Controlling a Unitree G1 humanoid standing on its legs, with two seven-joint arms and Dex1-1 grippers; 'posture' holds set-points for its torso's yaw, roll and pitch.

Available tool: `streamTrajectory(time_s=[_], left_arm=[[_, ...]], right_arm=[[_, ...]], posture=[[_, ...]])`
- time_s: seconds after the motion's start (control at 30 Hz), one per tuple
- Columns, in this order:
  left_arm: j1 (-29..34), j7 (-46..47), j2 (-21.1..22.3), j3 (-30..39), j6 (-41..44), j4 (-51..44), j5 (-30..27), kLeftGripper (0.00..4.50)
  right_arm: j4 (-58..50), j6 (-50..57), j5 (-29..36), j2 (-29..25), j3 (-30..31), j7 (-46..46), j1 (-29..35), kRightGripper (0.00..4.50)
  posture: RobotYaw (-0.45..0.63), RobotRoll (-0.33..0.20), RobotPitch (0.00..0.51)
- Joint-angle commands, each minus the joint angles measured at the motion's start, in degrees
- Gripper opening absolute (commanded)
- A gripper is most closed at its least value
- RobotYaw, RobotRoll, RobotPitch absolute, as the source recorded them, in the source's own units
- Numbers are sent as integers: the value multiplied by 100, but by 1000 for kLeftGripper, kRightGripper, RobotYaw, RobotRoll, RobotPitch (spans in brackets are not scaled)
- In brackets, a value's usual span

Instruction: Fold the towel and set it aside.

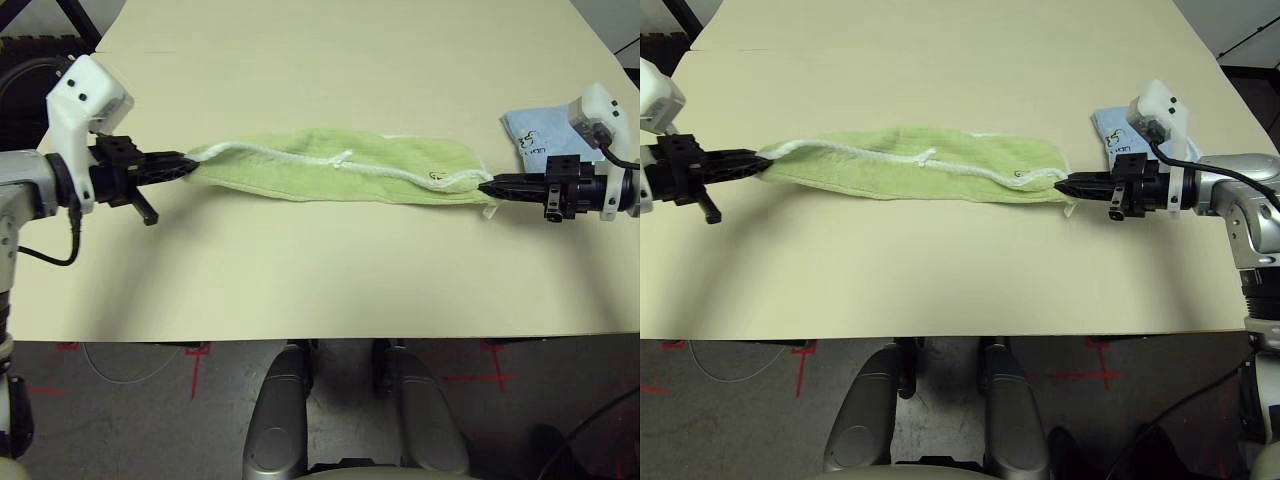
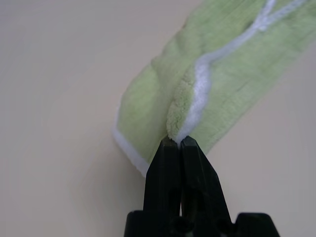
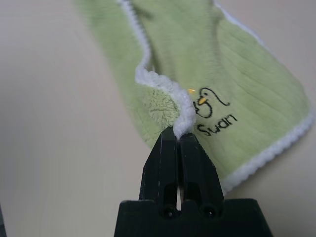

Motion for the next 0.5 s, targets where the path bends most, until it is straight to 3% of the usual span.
streamTrajectory(time_s=[0.03, 0.3, 0.5], left_arm=[[222, -228, 211, 74, -160, 130, -22, 28], [479, -290, 281, 150, -174, 41, -101, 28], [403, -63, 164, 183, -338, 192, -65, 28]], right_arm=[[211, -192, -162, -135, 117, 120, 83, 0], [435, -419, -316, -187, 164, 213, 119, 0], [1025, -1151, -718, 168, 118, -576, -192, 0]], posture=[[49, 0, 301], [53, 0, 306], [53, 0, 307]])
